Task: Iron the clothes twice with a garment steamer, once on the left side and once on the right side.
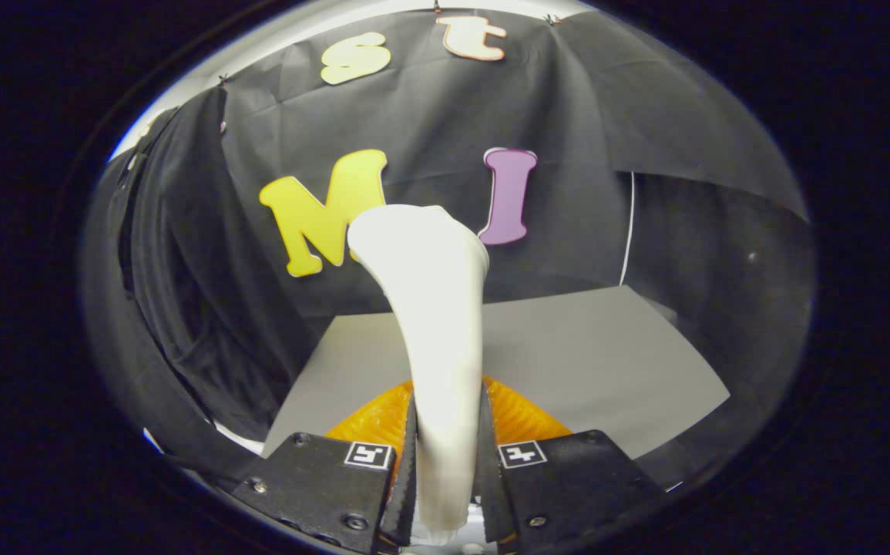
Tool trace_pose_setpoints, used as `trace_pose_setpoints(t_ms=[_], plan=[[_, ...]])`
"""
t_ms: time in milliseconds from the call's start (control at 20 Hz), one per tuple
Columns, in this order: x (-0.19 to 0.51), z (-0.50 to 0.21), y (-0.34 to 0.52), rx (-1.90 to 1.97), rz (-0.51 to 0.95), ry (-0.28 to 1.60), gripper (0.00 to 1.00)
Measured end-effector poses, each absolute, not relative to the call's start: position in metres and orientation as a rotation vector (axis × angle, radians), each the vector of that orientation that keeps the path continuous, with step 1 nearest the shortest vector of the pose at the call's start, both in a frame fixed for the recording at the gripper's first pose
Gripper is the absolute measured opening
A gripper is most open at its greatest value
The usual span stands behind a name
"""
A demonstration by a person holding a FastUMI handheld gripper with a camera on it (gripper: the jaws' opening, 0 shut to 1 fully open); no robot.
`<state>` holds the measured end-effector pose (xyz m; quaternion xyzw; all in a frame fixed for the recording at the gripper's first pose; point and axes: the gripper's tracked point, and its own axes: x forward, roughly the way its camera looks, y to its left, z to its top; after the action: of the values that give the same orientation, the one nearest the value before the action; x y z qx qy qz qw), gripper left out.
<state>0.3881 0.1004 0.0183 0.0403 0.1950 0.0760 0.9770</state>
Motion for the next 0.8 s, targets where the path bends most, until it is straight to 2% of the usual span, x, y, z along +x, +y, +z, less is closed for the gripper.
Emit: trace_pose_setpoints(t_ms=[500,800], plan=[[0.296,0.145,0.186,0.070,0.192,0.131,0.37],[0.269,0.190,0.258,0.057,0.200,0.070,0.37]])
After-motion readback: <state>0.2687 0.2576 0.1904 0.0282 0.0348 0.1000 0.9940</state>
